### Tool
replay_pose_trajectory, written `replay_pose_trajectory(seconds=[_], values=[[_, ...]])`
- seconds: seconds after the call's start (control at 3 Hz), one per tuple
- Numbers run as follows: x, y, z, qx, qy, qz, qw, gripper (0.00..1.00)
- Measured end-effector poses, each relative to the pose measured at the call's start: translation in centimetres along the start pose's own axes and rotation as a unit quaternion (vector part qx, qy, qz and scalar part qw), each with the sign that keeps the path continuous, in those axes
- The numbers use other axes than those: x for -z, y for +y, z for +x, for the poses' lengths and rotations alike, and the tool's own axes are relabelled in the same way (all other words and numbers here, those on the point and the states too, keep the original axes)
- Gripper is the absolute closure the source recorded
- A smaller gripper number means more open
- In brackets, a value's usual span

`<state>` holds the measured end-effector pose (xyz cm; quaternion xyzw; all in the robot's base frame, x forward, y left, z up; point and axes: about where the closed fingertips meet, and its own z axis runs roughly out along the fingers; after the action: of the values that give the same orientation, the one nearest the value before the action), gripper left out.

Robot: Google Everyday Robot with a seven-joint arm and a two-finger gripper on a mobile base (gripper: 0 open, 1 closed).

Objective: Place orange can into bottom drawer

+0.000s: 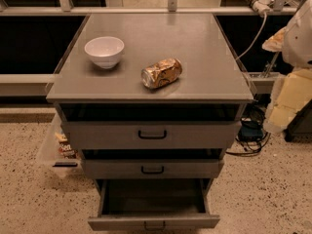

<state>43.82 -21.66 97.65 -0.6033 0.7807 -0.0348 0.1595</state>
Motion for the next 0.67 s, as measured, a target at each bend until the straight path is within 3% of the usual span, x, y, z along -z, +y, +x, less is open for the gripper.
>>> replay_pose_trajectory(seconds=[0.33,0.67], values=[[0.0,0.0,0.0,0.000,-0.001,0.001,1.0000,0.00],[-0.2,-1.6,-1.1,0.012,-0.024,0.015,0.9995,0.00]])
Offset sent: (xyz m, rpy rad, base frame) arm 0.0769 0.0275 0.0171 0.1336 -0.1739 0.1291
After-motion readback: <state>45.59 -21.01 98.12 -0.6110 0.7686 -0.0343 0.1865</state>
